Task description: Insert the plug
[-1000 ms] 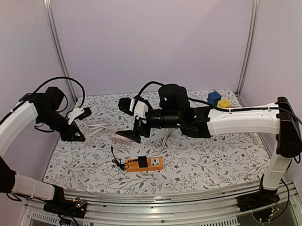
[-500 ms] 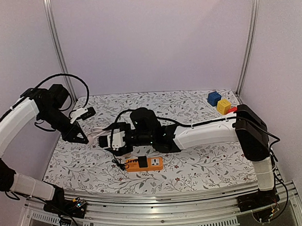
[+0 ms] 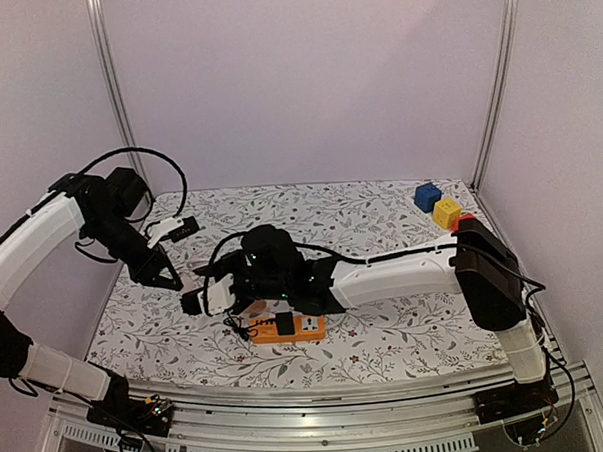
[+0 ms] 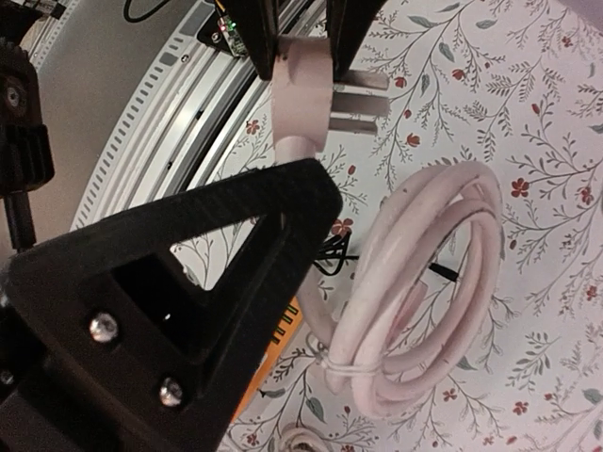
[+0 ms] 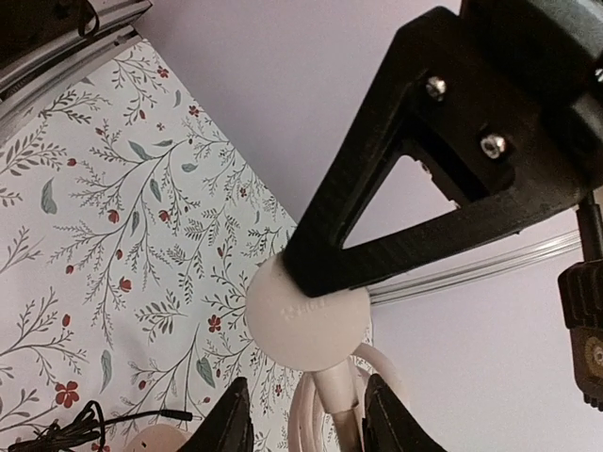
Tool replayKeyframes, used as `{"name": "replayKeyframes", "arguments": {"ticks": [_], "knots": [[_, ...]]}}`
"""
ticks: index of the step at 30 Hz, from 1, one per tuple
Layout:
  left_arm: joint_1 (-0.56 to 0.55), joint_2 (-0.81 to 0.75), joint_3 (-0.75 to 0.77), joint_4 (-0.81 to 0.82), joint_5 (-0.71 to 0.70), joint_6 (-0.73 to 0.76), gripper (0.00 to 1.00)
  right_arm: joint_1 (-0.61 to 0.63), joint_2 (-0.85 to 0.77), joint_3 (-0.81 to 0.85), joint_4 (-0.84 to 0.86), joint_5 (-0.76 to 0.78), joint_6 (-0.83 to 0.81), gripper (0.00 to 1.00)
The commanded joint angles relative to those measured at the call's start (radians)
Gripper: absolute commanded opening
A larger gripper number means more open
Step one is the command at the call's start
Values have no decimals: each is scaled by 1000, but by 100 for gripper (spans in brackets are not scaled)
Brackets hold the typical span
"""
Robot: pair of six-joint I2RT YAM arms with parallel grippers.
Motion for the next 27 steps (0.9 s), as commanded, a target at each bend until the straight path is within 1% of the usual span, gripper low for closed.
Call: {"name": "replayKeyframes", "arguments": {"ticks": [1, 4, 7, 9, 11, 13, 14, 15, 18, 19, 20, 21, 22, 23, 24, 25, 27], "knots": [[-19, 4, 23, -6, 18, -5, 0, 8, 28, 24, -56, 43, -70, 38], [-24, 7, 19, -6, 19, -9, 0, 10, 40, 51, -56, 55, -71, 35], [-34, 10, 21, -6, 22, -12, 0, 16, 51, 66, -58, 73, -67, 26], [-39, 13, 28, -6, 27, -15, 0, 17, 54, 64, -63, 72, -66, 22], [-43, 14, 35, -6, 31, -14, 0, 16, 57, 63, -65, 120, -72, 20], [-45, 14, 36, -6, 32, -11, 0, 17, 64, 71, -64, 156, -89, 10], [-45, 13, 35, -7, 31, -10, 0, 16, 67, 74, -62, 165, -93, 8], [-45, 14, 34, -7, 28, -10, 0, 16, 67, 76, -64, 166, -93, 1], [-47, 13, 40, -16, 23, -9, 1, 19, 49, 76, -63, 155, -56, 0], [-46, 13, 52, -22, 19, -13, 13, 17, 44, 81, -60, 167, -37, 0], [-46, 9, 70, -24, 7, -24, 40, 16, 40, 98, -57, 198, -6, 0], [-45, 2, 92, -24, -9, -36, 62, 13, 39, 113, -56, 230, 37, 0], [-44, -9, 111, -22, -29, -39, 73, 4, 39, 122, -57, 253, 63, 0], [-43, -20, 132, -17, -47, -37, 89, -9, 38, 133, -57, 270, 100, 0], [-42, -30, 150, -11, -64, -35, 97, -23, 34, 140, -58, 283, 134, 0], [-40, -36, 173, -9, -77, -30, 99, -40, 22, 145, -58, 299, 201, 0], [-32, -38, 219, -11, -91, -23, 99, -79, -8, 142, -58, 308, 309, 0]]}}
